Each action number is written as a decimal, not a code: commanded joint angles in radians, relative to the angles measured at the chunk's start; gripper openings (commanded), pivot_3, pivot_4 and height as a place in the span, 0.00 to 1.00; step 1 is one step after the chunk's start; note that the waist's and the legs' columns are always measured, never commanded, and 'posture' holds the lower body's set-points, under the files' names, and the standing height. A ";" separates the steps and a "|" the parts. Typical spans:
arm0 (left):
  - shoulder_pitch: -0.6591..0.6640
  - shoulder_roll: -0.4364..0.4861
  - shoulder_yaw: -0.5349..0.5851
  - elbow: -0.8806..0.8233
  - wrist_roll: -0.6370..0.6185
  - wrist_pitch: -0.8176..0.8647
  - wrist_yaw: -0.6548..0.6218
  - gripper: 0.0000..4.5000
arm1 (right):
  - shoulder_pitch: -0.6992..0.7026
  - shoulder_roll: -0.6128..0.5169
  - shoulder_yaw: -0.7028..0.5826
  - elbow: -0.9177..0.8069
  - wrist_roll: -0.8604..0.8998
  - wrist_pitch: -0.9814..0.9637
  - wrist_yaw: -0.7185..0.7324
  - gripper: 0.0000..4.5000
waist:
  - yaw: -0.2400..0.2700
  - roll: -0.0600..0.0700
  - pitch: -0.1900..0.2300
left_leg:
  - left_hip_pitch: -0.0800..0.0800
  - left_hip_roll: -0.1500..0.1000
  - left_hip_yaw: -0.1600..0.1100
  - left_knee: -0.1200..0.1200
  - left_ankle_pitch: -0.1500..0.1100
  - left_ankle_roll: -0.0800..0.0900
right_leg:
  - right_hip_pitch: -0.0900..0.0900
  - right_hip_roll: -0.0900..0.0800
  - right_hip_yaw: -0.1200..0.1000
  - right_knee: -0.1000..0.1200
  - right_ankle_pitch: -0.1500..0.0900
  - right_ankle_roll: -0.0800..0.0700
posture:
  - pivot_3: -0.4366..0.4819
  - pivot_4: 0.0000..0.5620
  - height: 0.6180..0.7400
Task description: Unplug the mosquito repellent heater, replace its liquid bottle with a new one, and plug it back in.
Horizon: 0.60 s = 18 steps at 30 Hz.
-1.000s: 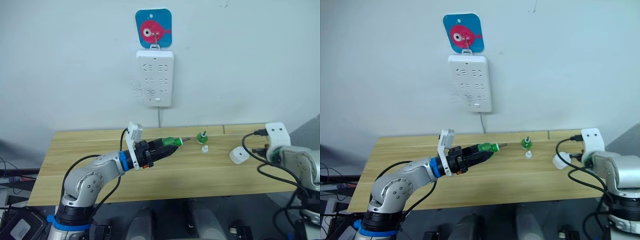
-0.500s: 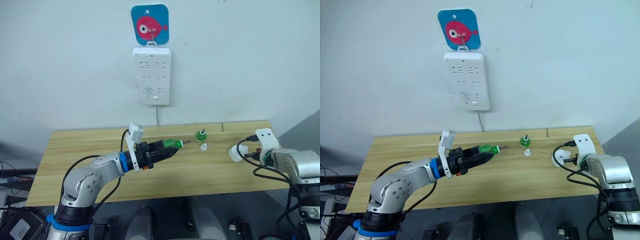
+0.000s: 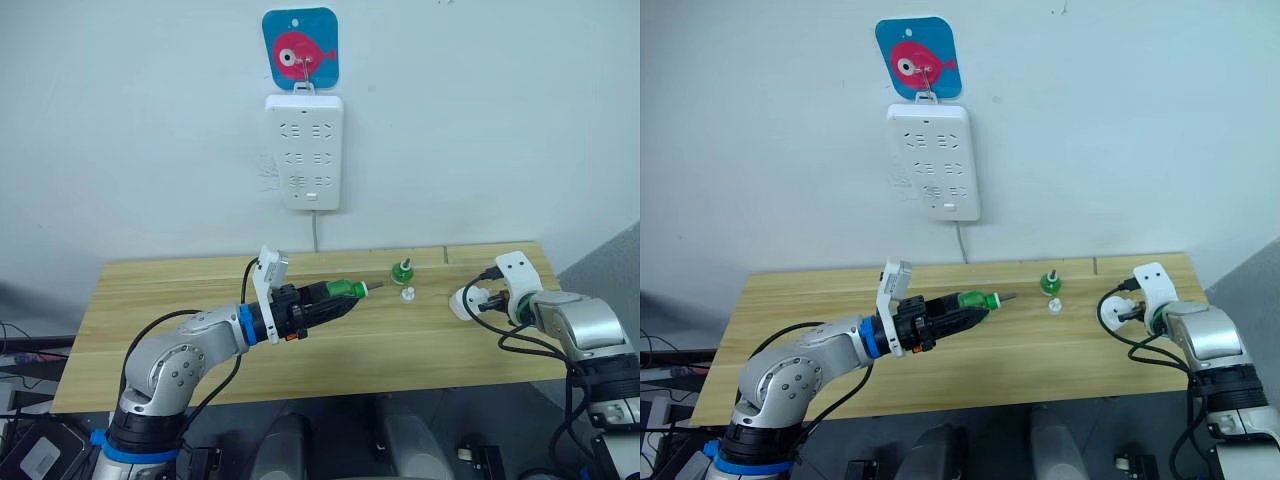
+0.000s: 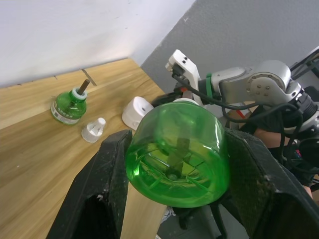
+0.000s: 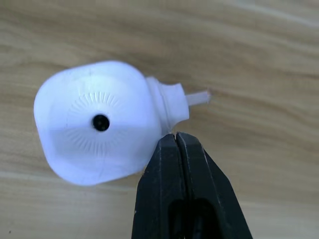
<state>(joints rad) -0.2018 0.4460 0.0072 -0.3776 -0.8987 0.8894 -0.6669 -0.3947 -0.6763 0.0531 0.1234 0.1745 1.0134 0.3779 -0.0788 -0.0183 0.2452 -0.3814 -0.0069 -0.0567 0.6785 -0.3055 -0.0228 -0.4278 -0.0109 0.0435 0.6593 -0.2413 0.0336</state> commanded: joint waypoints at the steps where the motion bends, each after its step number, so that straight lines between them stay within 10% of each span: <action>1: -0.002 0.006 0.015 -0.036 -0.023 0.000 -0.007 0.54 | -0.014 -0.029 0.021 0.011 -0.052 -0.067 0.015 0.00 | 0.000 0.000 0.000 | 0.000 0.000 0.000 0.000 0.000 0.000 | 0.000 0.000 0.000 0.000 0.000 0.000 | 0.39 0.45 0.92; 18: -0.012 -0.003 0.007 -0.033 -0.023 0.000 -0.004 0.54 | -0.071 0.015 0.045 0.139 -0.135 -0.197 0.056 0.00 | -0.001 0.000 0.000 | 0.000 0.000 0.000 0.000 0.000 0.000 | 0.000 -0.001 0.000 0.001 0.000 0.000 | 0.39 0.44 0.92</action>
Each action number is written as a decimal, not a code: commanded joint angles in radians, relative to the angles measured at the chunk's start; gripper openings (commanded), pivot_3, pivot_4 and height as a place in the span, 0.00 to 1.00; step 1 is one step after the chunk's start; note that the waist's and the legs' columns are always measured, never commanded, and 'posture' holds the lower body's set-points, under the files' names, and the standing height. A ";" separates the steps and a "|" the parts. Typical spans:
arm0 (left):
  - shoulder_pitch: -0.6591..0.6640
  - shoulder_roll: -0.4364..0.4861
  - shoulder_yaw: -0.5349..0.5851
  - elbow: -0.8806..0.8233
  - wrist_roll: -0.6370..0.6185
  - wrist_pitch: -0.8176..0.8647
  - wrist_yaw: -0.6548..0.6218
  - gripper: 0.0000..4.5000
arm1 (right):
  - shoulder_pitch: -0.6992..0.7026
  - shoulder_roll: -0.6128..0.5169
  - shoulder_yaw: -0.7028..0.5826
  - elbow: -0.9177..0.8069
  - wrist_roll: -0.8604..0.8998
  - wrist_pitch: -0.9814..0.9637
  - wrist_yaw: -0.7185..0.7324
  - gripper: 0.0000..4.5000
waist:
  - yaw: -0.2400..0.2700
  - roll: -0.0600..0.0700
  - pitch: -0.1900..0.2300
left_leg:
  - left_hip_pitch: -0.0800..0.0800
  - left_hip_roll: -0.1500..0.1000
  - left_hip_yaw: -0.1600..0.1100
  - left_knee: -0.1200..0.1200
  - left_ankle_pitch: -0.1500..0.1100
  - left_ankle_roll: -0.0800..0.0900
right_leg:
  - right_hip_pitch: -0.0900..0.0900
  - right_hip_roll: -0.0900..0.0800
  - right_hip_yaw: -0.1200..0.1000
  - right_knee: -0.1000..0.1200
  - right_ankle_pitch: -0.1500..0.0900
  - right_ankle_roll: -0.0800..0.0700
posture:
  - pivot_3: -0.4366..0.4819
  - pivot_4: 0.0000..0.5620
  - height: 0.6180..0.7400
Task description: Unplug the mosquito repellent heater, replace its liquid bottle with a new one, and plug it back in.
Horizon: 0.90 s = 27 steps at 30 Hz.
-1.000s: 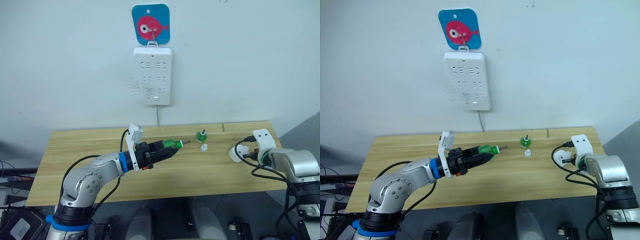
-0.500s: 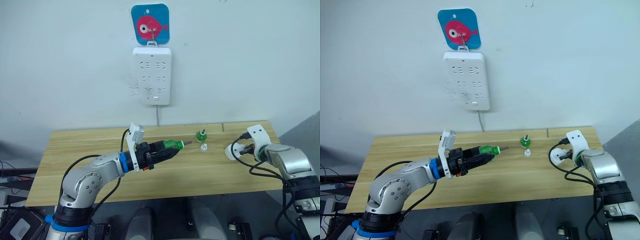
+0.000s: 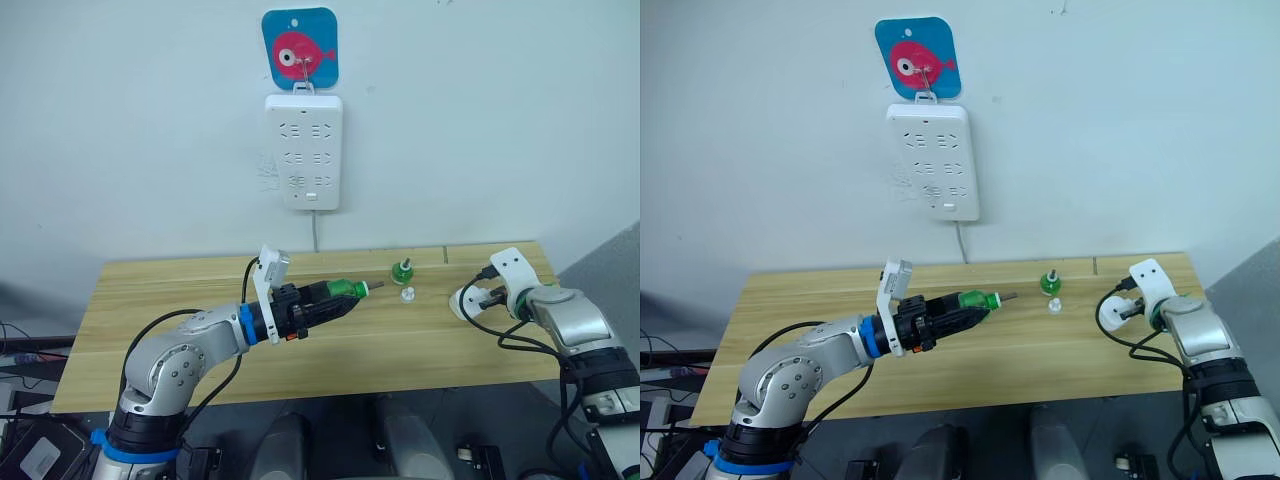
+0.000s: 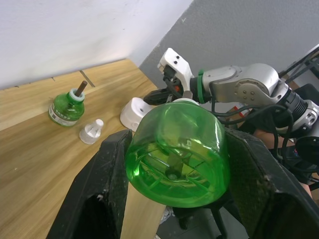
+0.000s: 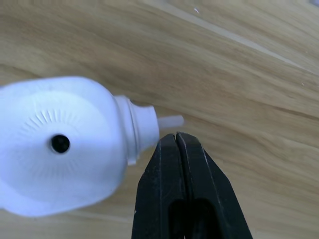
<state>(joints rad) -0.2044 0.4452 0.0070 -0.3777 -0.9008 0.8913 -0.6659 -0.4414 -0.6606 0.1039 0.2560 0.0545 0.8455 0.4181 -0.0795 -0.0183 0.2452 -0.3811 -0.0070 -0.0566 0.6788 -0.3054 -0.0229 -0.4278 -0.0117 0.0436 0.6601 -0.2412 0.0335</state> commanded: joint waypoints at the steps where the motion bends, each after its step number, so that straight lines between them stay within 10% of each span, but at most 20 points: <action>1: -0.010 -0.002 0.007 -0.032 -0.021 -0.002 -0.005 0.54 | -0.031 0.005 -0.009 0.014 -0.012 -0.030 0.020 0.00 | 0.000 0.000 0.000 | 0.000 0.000 0.000 0.000 0.000 0.000 | 0.000 0.000 0.000 0.000 0.000 0.000 | 0.39 0.43 0.92; 19: -0.011 -0.006 0.007 -0.033 -0.022 0.000 0.000 0.54 | -0.038 0.062 -0.034 -0.040 0.013 -0.083 0.072 0.00 | 0.000 0.000 0.000 | 0.000 0.000 0.000 0.000 0.000 0.000 | 0.000 -0.001 0.000 0.001 0.000 0.000 | 0.39 0.42 0.92; 27: -0.001 0.005 0.015 -0.028 -0.013 -0.009 -0.009 0.54 | -0.024 0.060 -0.150 -0.335 0.028 0.175 -0.014 0.04 | 0.003 0.000 0.000 | 0.000 -0.001 -0.001 0.000 0.000 0.000 | 0.000 -0.002 -0.001 0.002 0.000 0.000 | 0.39 0.43 0.92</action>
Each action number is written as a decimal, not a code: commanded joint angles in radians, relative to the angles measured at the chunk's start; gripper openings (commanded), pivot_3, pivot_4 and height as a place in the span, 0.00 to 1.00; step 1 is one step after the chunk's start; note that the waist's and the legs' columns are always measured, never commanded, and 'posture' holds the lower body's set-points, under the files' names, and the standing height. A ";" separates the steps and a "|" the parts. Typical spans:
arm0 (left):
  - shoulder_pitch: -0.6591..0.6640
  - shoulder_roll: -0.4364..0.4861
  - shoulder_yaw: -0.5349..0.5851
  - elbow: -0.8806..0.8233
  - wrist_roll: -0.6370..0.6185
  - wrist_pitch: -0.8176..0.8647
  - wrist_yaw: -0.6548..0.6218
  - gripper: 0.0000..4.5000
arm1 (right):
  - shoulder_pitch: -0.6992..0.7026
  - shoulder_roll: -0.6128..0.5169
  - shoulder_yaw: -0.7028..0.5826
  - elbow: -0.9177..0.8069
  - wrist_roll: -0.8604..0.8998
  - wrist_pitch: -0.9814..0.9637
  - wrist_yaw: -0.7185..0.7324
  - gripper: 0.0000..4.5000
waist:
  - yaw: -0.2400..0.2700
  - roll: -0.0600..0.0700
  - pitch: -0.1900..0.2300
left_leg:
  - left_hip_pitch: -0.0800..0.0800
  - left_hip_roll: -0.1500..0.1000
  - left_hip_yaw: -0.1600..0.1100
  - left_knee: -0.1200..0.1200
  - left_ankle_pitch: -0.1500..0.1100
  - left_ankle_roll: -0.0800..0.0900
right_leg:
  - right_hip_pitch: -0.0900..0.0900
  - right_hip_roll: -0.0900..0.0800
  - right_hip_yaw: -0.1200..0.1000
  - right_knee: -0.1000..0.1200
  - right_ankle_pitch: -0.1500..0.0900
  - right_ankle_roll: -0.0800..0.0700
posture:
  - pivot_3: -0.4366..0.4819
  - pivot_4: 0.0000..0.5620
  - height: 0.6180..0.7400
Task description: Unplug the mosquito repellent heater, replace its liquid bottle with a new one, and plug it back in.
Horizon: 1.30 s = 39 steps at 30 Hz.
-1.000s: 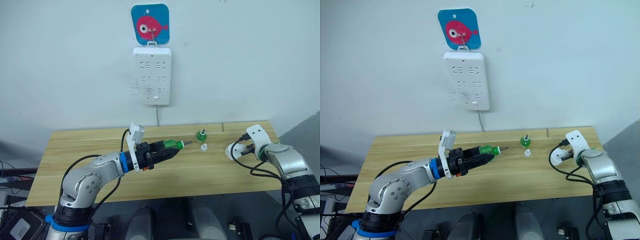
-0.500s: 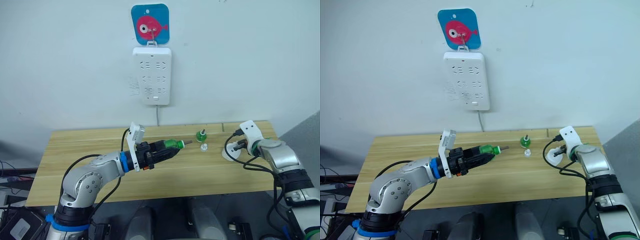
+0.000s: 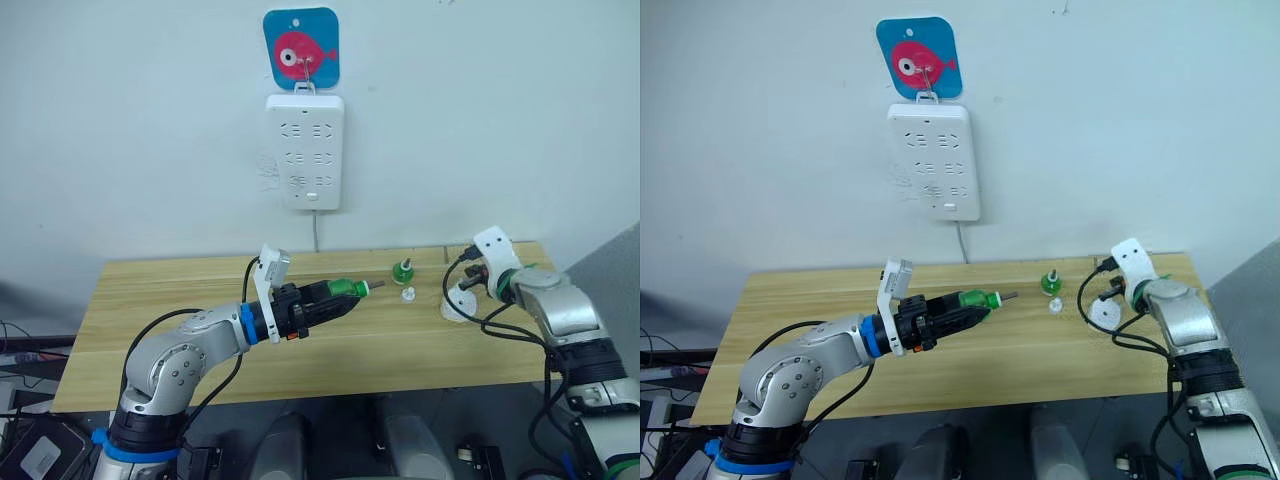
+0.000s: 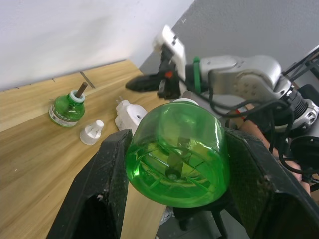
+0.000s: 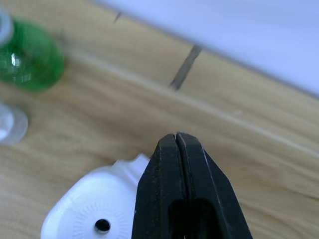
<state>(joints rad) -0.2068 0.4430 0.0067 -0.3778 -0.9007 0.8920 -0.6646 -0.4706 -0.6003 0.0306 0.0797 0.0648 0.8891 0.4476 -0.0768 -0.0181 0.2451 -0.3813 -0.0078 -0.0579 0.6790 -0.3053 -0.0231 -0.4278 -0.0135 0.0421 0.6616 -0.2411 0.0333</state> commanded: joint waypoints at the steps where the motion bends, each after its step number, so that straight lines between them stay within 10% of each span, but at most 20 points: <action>1: 0.004 0.010 0.017 -0.028 -0.012 -0.010 -0.012 0.54 | 0.006 0.016 -0.097 -0.218 0.029 0.215 -0.057 0.09 | 0.001 0.000 0.000 | 0.000 0.000 0.000 0.000 0.000 0.000 | 0.000 0.000 0.000 0.000 0.000 0.000 | 0.39 0.43 0.92; 13: 0.009 0.039 0.021 -0.024 -0.022 -0.003 -0.025 0.54 | -0.012 0.338 -0.240 -0.489 0.008 0.725 -0.268 1.00 | -0.002 0.001 0.000 | 0.000 -0.001 -0.001 0.000 0.000 0.000 | -0.001 -0.001 -0.001 0.000 0.000 0.000 | 0.37 0.46 0.92; 39: 0.016 0.025 0.004 -0.029 -0.015 -0.006 -0.026 0.54 | -0.106 0.414 -0.305 -0.071 -0.052 0.586 -0.450 1.00 | -0.007 0.001 0.001 | -0.001 -0.001 0.001 -0.001 0.000 0.000 | -0.003 -0.002 -0.001 0.001 0.000 0.000 | 0.38 0.46 0.92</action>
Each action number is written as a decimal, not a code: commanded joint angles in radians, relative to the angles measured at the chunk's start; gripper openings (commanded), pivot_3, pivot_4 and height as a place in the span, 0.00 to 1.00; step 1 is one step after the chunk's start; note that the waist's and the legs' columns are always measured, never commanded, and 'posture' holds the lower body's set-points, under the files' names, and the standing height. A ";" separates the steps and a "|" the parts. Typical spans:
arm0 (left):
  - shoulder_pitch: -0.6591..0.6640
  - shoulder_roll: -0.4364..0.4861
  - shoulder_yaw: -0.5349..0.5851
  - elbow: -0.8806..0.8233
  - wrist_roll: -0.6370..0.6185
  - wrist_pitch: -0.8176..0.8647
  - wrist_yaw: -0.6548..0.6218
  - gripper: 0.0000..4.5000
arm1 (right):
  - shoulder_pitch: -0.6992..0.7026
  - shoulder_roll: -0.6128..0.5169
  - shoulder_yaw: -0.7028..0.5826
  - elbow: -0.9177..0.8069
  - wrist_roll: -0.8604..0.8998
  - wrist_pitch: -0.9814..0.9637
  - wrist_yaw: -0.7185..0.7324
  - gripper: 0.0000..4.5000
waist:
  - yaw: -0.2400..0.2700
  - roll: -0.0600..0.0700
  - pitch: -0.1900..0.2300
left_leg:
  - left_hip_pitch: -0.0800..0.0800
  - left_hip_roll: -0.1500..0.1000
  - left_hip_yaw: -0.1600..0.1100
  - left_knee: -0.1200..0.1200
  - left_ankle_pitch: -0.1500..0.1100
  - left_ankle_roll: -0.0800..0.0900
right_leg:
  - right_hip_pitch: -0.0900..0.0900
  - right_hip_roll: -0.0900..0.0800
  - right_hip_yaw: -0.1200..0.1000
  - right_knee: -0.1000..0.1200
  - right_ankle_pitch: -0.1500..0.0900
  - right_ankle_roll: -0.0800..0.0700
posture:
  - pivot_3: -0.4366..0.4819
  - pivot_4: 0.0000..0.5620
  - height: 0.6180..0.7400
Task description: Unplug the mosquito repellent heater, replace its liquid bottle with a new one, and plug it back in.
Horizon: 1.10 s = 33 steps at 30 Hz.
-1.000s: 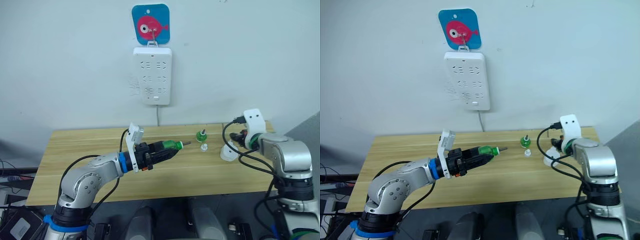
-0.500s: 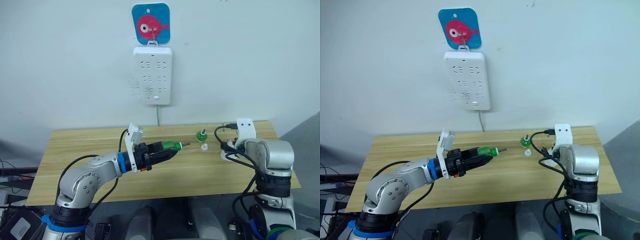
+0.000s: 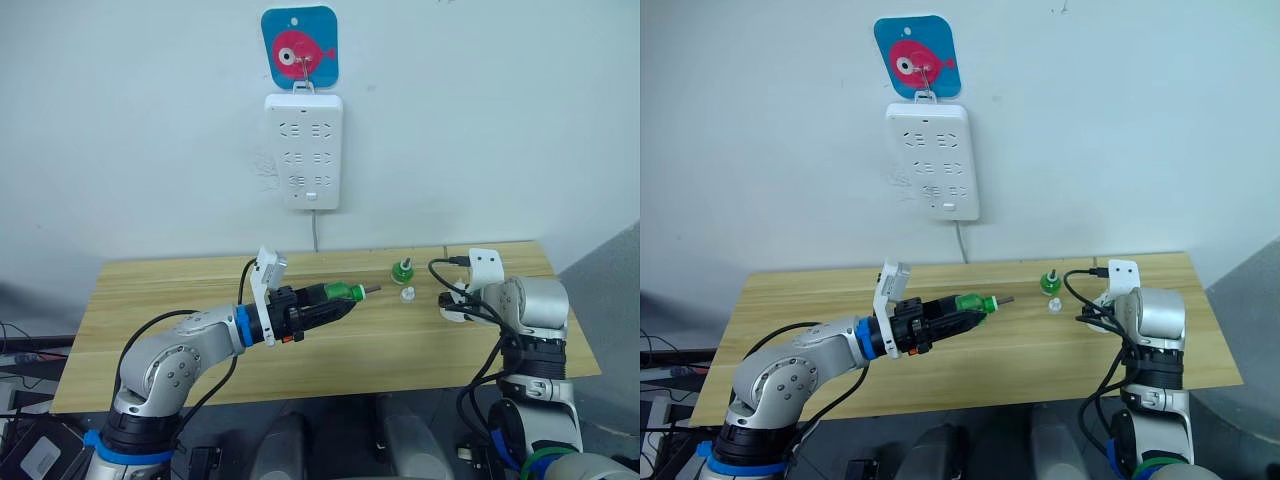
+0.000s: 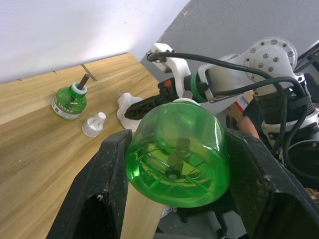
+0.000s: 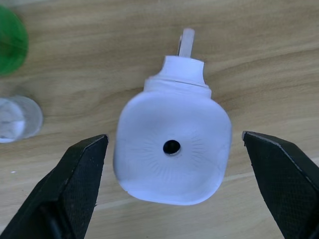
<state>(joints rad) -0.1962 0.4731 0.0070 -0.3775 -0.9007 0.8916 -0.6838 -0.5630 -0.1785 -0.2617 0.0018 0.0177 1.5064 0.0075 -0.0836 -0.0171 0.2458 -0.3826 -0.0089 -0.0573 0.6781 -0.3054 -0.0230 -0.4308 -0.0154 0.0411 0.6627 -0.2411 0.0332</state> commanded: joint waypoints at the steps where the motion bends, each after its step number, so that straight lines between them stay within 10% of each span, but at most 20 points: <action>1: 0.005 -0.005 0.003 -0.029 -0.014 -0.006 -0.006 0.54 | -0.014 -0.010 -0.012 0.017 -0.004 -0.041 -0.011 1.00 | 0.000 0.000 0.000 | 0.000 0.000 0.000 0.000 0.000 0.000 | 0.000 0.000 0.000 0.000 0.000 0.000 | 0.38 0.46 0.92; 5: 0.005 -0.006 0.003 -0.029 -0.013 -0.006 -0.006 0.54 | -0.017 -0.016 -0.012 0.050 -0.001 -0.069 -0.014 1.00 | 0.000 0.000 0.000 | 0.000 0.000 0.000 0.000 0.000 0.000 | 0.000 0.000 0.000 0.000 0.000 0.000 | 0.38 0.46 0.92; 11: 0.008 -0.009 0.000 -0.028 -0.010 -0.007 -0.007 0.54 | -0.009 -0.020 -0.009 0.070 0.006 -0.094 -0.013 0.66 | 0.000 0.000 0.000 | 0.000 0.000 0.000 0.000 0.000 0.000 | 0.000 0.000 0.000 0.000 0.000 0.000 | 0.38 0.46 0.92; 23: -0.003 0.012 0.010 -0.007 -0.003 -0.014 -0.038 0.54 | 0.111 -0.171 -0.026 -0.402 0.179 0.090 0.204 0.66 | 0.001 0.001 0.000 | -0.004 0.000 0.000 0.000 0.000 0.000 | -0.003 0.000 0.000 0.000 0.000 0.000 | 0.36 0.41 0.92; 33: -0.109 0.067 0.059 0.094 -0.079 0.056 -0.131 0.54 | 0.159 -0.115 -0.398 -0.780 0.553 0.053 0.545 0.66 | -0.003 0.002 -0.002 | -0.003 0.001 0.003 0.000 0.000 0.000 | -0.004 0.003 -0.001 0.001 0.000 0.000 | 0.30 0.33 0.92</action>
<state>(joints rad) -0.2884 0.5278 0.0334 -0.2724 -0.9351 0.9313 -0.7861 -0.4047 -0.2878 -0.6009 -0.7248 0.5103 1.5603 0.5093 -0.0869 -0.0154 0.2437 -0.3855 -0.0078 -0.0545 0.6786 -0.3053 -0.0232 -0.4352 -0.0125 0.0402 0.6638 -0.2410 0.0336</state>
